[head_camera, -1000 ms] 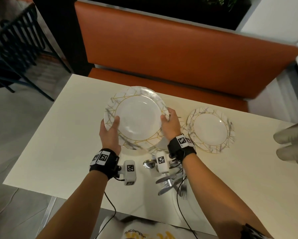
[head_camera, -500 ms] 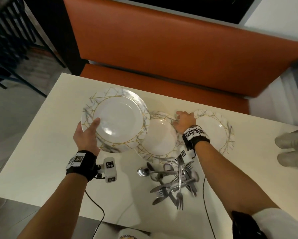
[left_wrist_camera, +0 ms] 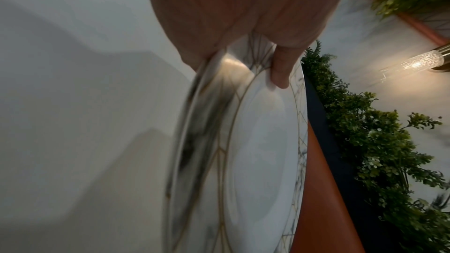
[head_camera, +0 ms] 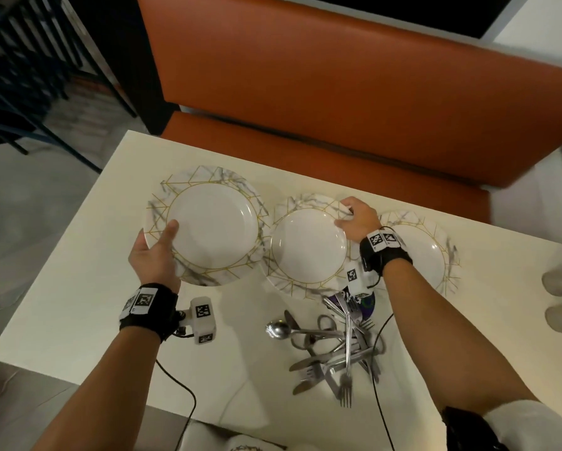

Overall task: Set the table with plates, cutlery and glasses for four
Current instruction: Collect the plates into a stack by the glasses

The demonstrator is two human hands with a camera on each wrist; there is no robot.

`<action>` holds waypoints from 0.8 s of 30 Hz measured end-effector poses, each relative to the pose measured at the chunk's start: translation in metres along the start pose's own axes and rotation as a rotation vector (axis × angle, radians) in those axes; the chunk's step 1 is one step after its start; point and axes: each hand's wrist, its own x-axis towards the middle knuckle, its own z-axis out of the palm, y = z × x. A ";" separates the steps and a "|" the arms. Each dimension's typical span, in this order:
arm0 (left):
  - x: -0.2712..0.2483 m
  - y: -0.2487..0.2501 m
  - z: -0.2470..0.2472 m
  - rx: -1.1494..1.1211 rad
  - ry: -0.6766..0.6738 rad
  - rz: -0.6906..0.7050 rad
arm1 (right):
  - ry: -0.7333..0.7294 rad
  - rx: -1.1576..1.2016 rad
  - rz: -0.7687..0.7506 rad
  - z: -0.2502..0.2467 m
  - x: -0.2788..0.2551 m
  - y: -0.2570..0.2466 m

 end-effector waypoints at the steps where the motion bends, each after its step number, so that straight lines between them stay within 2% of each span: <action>1: 0.001 0.002 0.000 0.001 0.006 0.018 | 0.021 0.026 -0.008 -0.008 -0.001 0.000; 8: 0.000 -0.001 0.007 0.019 -0.064 0.086 | 0.198 0.226 -0.105 -0.068 -0.023 -0.001; 13: 0.003 -0.022 0.012 0.110 -0.080 -0.003 | 0.215 0.382 -0.077 -0.070 -0.046 0.013; 16: -0.003 -0.031 0.016 0.155 -0.112 -0.019 | 0.294 0.428 -0.018 -0.064 -0.063 0.024; 24: -0.032 -0.020 0.017 0.187 -0.161 0.133 | 0.604 0.383 -0.022 -0.083 -0.100 0.031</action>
